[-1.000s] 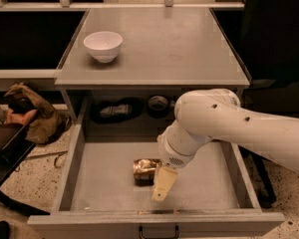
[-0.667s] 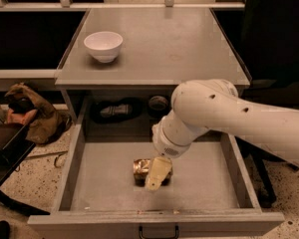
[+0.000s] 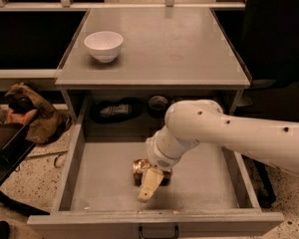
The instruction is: Pick orange can from top drawer and place on counter
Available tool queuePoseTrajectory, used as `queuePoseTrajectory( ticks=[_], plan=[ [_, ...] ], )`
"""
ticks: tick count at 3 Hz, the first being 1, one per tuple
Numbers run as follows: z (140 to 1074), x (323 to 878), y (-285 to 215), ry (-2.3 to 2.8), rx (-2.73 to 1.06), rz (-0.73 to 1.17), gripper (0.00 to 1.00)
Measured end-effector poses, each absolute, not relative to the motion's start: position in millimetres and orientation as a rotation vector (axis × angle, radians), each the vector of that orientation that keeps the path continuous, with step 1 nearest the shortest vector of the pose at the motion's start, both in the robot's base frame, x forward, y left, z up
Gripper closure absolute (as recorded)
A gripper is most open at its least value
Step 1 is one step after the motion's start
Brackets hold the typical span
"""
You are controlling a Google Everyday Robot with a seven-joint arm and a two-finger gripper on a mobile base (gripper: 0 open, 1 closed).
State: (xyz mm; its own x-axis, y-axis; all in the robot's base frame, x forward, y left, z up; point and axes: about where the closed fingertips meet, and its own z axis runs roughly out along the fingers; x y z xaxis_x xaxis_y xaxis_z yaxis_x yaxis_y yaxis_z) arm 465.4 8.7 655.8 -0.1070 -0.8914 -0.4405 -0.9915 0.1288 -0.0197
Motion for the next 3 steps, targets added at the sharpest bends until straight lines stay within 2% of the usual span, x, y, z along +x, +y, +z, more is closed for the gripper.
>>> queuePoseTrajectory(
  ticks=[2,3],
  plan=[
    [619,472,27,2.060,-1.821,0.420,0.00],
    [612,476,35,2.059,-1.839,0.406,0.19]
  ],
)
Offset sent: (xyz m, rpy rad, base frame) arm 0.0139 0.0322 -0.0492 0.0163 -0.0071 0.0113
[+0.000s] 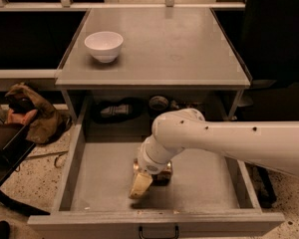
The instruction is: Pick orange can from top drawer and place on counter
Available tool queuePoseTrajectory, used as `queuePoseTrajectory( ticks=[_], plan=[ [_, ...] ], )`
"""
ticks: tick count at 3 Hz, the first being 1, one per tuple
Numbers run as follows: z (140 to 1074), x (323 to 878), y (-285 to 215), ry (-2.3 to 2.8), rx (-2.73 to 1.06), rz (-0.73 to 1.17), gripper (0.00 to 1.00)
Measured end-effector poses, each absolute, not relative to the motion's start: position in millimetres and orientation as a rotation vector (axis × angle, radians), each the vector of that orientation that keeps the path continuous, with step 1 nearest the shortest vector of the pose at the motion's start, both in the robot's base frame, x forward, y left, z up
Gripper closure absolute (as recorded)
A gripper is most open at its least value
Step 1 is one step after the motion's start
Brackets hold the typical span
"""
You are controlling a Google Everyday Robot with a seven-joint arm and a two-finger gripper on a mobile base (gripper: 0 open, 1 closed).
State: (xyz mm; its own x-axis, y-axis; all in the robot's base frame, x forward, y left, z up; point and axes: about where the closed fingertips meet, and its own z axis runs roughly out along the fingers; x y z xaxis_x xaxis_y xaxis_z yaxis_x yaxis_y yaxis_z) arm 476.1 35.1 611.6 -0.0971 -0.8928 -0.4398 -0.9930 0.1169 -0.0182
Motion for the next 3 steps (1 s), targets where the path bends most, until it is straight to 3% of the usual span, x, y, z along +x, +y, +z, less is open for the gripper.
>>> queuePoseTrajectory(
  ticks=[3],
  plan=[
    [625,481,30,2.054,-1.837,0.414,0.88]
  ],
)
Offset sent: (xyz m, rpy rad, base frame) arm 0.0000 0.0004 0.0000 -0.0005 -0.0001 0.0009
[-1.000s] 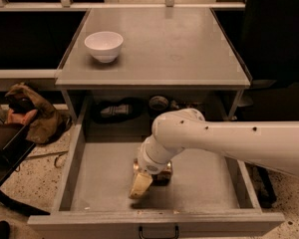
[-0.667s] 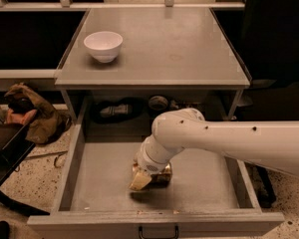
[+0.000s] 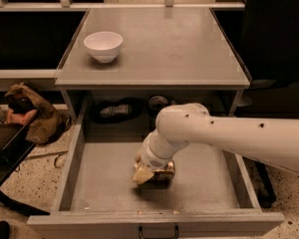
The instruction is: Pick orange can from top drawer and place on counter
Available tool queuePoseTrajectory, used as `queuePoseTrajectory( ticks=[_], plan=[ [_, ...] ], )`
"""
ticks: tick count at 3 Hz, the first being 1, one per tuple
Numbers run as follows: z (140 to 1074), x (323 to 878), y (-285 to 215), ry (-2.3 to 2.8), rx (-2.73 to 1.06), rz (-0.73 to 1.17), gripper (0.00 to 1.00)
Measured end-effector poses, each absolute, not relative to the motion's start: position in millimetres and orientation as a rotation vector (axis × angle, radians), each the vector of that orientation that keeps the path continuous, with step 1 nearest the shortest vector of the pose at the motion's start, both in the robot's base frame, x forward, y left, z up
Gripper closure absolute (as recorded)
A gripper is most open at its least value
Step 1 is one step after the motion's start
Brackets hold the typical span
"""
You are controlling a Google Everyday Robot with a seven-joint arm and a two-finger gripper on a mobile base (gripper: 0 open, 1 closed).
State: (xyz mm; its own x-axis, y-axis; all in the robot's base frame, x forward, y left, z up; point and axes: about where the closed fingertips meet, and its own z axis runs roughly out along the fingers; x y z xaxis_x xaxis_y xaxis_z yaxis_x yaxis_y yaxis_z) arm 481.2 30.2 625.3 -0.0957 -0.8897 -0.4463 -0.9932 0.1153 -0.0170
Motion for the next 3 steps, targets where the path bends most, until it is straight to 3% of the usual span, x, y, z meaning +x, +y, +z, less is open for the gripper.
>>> queuePoseTrajectory(
  ticks=[1,3],
  plan=[
    [660,499,13,2.034,-1.801,0.484,1.00],
    [772,568,8,1.901,-1.798,0.494,1.00]
  ],
)
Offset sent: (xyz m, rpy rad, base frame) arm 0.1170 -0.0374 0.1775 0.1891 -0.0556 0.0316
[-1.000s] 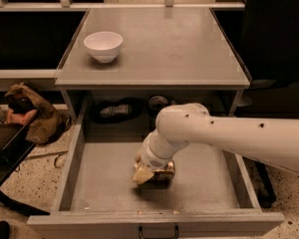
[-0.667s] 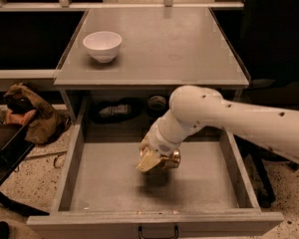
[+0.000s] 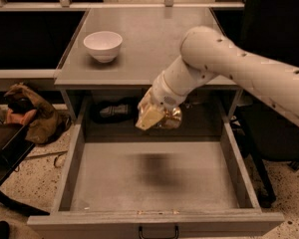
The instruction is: Pick orange can from top drawer and place on counter
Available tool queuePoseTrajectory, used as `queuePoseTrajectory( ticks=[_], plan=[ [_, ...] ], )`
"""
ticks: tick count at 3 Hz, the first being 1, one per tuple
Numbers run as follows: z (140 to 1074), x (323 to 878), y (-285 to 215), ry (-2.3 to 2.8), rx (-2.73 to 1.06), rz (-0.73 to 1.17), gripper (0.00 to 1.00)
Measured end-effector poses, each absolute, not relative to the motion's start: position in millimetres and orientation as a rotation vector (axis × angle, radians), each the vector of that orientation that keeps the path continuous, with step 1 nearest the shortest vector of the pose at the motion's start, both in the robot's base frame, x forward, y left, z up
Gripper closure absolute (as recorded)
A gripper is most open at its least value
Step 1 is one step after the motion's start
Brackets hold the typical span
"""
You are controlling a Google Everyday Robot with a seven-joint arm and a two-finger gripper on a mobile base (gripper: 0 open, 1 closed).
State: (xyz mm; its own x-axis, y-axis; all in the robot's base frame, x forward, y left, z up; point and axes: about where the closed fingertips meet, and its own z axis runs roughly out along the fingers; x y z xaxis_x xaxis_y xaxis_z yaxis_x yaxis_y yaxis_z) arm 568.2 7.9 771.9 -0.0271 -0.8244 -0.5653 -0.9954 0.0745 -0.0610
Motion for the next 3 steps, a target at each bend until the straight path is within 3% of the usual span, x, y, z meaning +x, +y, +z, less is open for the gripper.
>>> queuePoseTrajectory(
  ticks=[1,3],
  plan=[
    [829.9,572.0,8.2,1.819,-1.772,0.395,1.00],
    [833.2,578.1,9.2,1.810,-1.769,0.383,1.00]
  ],
)
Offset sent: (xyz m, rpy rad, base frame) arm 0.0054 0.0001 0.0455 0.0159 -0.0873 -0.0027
